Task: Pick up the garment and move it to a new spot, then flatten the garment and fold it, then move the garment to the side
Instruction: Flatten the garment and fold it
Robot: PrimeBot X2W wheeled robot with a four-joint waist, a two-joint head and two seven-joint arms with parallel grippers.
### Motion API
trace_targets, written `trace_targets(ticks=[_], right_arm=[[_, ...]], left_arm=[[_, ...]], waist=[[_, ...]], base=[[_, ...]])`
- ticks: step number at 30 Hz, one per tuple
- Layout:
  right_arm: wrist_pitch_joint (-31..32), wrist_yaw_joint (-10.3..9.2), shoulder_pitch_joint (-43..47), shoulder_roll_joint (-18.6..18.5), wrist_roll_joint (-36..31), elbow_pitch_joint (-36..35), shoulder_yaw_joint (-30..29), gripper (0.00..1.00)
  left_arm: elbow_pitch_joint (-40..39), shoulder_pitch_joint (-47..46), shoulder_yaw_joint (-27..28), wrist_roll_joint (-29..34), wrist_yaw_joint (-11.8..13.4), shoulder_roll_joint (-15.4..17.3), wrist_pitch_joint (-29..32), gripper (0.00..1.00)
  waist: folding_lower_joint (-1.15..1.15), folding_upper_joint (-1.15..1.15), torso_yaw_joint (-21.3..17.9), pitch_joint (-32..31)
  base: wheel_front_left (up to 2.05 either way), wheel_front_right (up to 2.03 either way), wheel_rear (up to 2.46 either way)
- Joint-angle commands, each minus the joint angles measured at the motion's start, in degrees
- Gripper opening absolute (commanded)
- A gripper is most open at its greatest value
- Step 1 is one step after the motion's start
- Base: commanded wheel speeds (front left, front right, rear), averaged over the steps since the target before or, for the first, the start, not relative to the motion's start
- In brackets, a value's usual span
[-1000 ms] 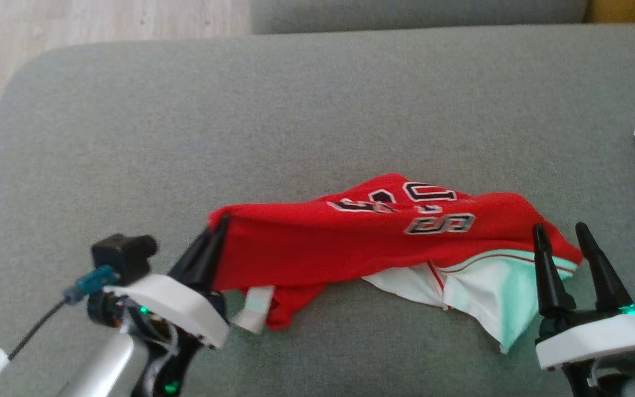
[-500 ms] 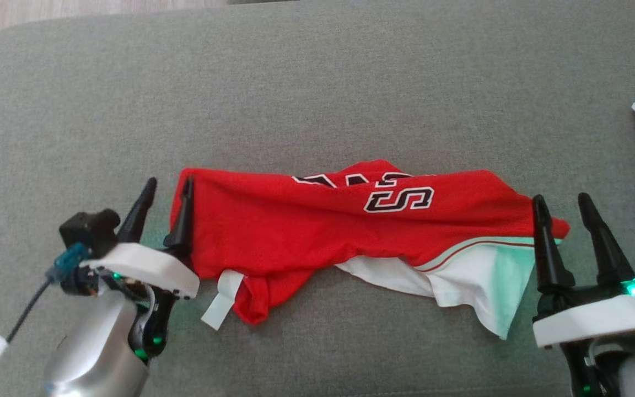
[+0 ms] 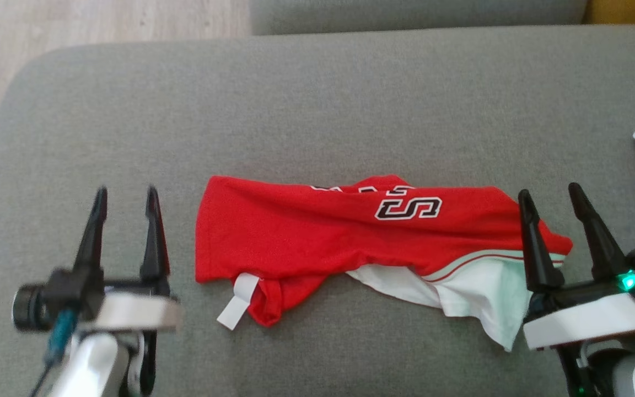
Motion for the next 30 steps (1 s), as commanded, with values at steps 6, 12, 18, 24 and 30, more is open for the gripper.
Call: trace_targets(ticks=[6,12,18,24,30], right_arm=[[1.1,-0.04,1.4,-0.5,-1.3,-3.0,2.2,1.0],[1.7,-0.04,4.2,-0.5,-0.8,-3.8,1.8,1.0],[2.0,-0.04,5.2,-0.5,-0.4,-4.0,1.1,1.0],[2.1,-0.04,5.2,-0.5,-0.1,-4.1,0.9,1.0],[2.3,-0.04,5.2,-0.5,0.7,-4.2,0.8,1.0]], left_arm=[[-9.5,5.3,2.5,2.7,4.4,4.1,1.7,1.0],[-14.1,10.1,1.6,3.5,6.8,5.2,5.0,1.0],[-15.1,11.6,0.7,2.9,7.0,5.1,6.6,1.0],[-15.0,11.2,0.1,2.5,6.7,5.0,7.0,1.0],[-12.9,8.5,-1.5,1.0,4.0,4.4,9.2,1.0]], waist=[[0.0,0.0,0.9,-2.9],[0.0,0.0,0.7,-4.3],[0.0,0.0,0.5,-4.7],[0.0,0.0,0.6,-4.8],[0.0,0.0,1.1,-4.2]], base=[[0.0,0.0,0.0],[0.0,0.0,0.0],[0.0,0.0,0.0],[0.0,0.0,0.0],[0.0,0.0,0.0]])
